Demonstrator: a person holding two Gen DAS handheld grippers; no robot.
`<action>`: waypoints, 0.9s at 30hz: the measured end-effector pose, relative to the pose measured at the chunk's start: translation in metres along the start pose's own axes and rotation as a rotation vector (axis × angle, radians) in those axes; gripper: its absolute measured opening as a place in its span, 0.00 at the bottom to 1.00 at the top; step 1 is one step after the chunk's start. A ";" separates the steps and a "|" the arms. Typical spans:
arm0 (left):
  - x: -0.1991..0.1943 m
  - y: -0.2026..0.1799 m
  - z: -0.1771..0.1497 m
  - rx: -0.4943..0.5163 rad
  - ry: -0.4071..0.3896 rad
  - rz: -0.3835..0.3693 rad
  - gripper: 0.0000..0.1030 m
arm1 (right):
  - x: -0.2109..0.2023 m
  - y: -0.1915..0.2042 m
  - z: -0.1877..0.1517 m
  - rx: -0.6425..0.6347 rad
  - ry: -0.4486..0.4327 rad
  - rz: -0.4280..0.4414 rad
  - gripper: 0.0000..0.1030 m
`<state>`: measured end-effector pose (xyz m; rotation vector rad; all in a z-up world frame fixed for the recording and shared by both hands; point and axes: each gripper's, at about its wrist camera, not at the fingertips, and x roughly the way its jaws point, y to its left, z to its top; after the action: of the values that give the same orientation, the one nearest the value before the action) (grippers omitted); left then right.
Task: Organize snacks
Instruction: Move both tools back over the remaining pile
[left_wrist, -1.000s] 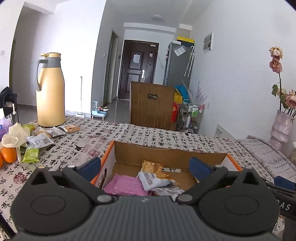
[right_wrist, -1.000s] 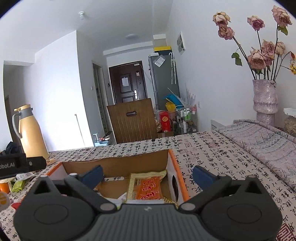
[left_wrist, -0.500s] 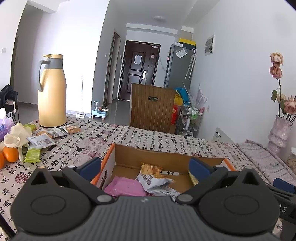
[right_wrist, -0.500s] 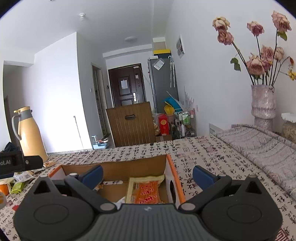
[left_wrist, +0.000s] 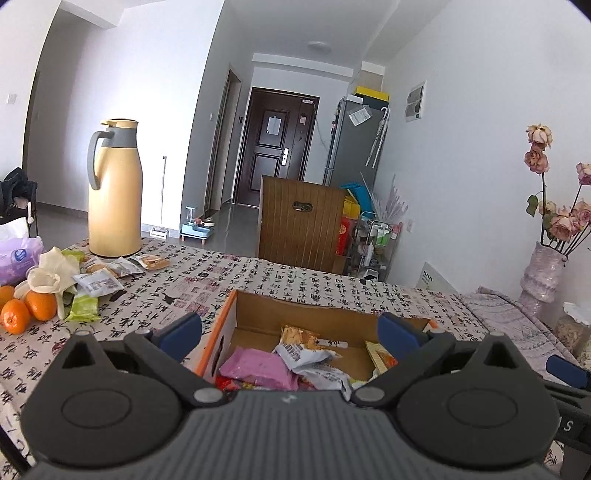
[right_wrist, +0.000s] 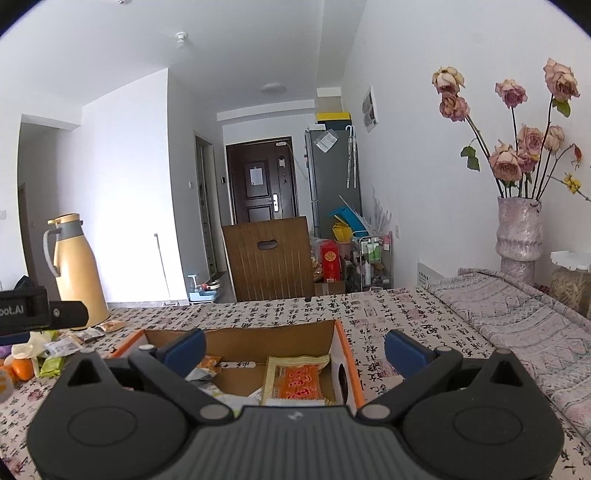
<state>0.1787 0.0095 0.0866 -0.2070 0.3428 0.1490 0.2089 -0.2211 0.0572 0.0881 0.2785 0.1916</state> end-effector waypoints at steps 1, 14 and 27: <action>-0.003 0.002 -0.001 0.000 0.001 0.000 1.00 | -0.004 0.000 -0.001 -0.002 0.002 0.001 1.00; -0.029 0.027 -0.033 0.027 0.078 0.000 1.00 | -0.038 0.008 -0.039 -0.060 0.119 0.021 1.00; -0.024 0.054 -0.087 0.084 0.248 0.040 1.00 | -0.036 0.010 -0.095 -0.111 0.334 0.036 1.00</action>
<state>0.1194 0.0394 0.0048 -0.1355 0.5993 0.1482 0.1468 -0.2127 -0.0227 -0.0497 0.5984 0.2575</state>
